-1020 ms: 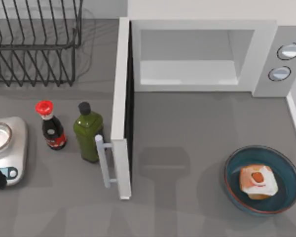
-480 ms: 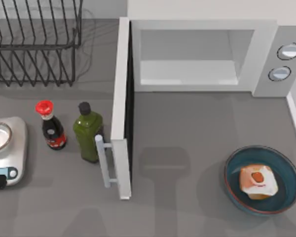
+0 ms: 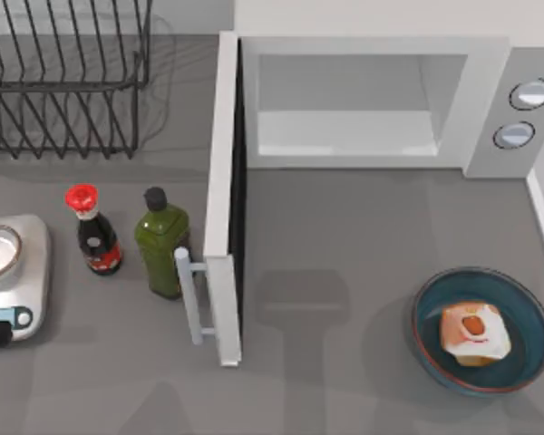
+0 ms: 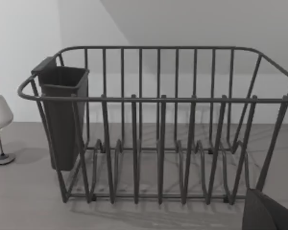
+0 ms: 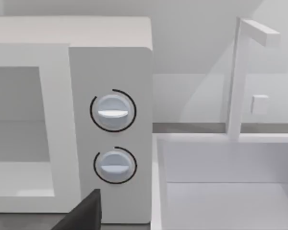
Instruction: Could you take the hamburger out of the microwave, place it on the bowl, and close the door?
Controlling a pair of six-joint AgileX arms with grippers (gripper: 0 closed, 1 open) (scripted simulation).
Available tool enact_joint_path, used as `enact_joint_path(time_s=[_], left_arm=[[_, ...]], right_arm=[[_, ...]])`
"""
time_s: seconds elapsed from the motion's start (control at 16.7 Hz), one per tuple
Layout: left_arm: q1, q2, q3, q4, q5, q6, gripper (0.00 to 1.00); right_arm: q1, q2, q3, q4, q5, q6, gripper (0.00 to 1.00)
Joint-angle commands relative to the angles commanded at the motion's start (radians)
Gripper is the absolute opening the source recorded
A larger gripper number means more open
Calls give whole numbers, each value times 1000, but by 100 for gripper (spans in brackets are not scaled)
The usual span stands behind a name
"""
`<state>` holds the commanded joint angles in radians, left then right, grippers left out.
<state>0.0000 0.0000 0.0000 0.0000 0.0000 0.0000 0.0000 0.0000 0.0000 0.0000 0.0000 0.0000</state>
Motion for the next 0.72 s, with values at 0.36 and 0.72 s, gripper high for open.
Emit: enact_joint_path(time_s=[0.36,0.72], left_arm=[[113,117,38,78,113,2,0],[199,207,68,139,199,3,0]], right_arm=[[0,0,0,0,0,0,100],[0,0,0,0,0,0,100]])
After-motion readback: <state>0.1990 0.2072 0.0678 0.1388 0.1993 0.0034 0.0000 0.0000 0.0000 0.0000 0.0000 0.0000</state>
